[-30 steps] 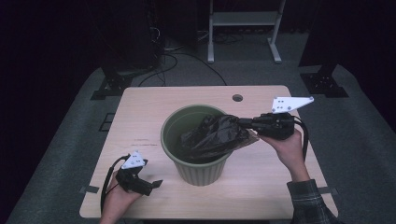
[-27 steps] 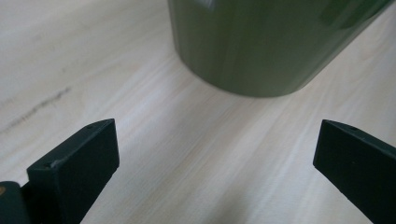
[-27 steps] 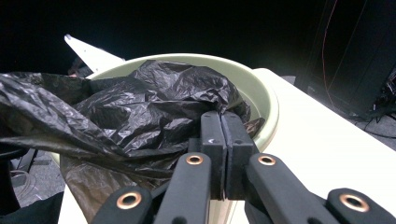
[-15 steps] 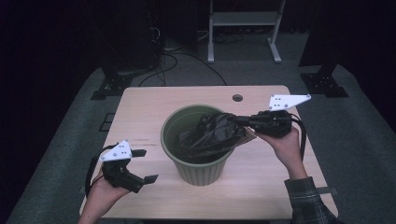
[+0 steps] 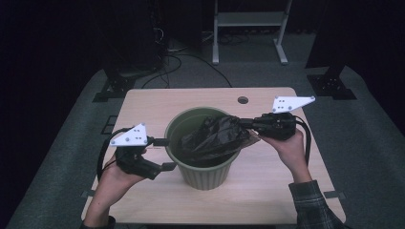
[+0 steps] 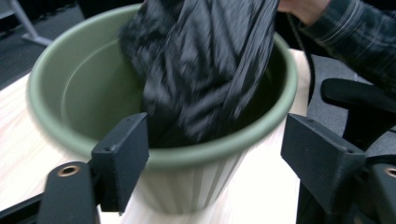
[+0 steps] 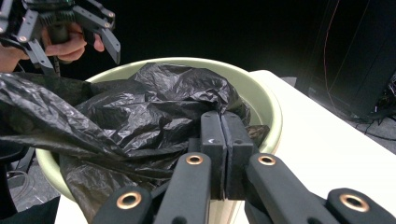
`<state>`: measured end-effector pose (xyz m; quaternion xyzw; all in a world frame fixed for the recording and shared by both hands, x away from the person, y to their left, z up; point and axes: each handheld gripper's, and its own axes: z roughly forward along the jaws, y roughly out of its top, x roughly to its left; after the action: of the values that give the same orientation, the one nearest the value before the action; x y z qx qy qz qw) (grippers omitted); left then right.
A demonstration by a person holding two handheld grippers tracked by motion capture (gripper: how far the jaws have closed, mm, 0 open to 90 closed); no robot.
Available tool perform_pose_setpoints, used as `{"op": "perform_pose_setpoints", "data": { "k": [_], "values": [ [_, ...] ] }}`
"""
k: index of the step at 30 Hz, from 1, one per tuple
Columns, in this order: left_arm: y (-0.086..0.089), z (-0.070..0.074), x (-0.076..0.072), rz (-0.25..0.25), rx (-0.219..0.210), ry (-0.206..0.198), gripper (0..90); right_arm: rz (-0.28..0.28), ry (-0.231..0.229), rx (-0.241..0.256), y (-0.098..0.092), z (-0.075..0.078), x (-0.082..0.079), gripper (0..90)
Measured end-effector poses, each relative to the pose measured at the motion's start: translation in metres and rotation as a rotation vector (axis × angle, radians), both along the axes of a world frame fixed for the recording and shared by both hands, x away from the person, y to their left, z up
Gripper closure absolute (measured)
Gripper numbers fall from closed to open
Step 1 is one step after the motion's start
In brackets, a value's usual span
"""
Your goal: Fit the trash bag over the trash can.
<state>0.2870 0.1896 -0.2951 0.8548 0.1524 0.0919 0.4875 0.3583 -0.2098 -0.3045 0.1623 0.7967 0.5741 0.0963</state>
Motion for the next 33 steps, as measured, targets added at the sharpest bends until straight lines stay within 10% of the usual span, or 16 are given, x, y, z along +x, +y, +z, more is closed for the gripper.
{"op": "perform_pose_setpoints", "data": {
  "k": [19, 23, 29, 33],
  "values": [
    [-0.076, 0.022, 0.023, -0.135, 0.037, -0.029, 35.6, -0.001, 0.001, 0.002, 0.006, 0.003, 0.004, 88.7],
    [-0.083, 0.018, 0.028, -0.139, 0.061, -0.016, 46.9, -0.001, 0.001, 0.0, 0.006, 0.004, 0.004, 88.7],
    [-0.084, 0.015, 0.034, -0.137, 0.081, 0.017, 88.4, -0.007, -0.001, 0.004, 0.004, 0.005, 0.004, 88.3],
    [-0.083, 0.015, 0.035, -0.113, 0.071, 0.016, 90.0, -0.021, -0.002, 0.002, 0.001, 0.006, 0.003, 82.1]
  ]
}}
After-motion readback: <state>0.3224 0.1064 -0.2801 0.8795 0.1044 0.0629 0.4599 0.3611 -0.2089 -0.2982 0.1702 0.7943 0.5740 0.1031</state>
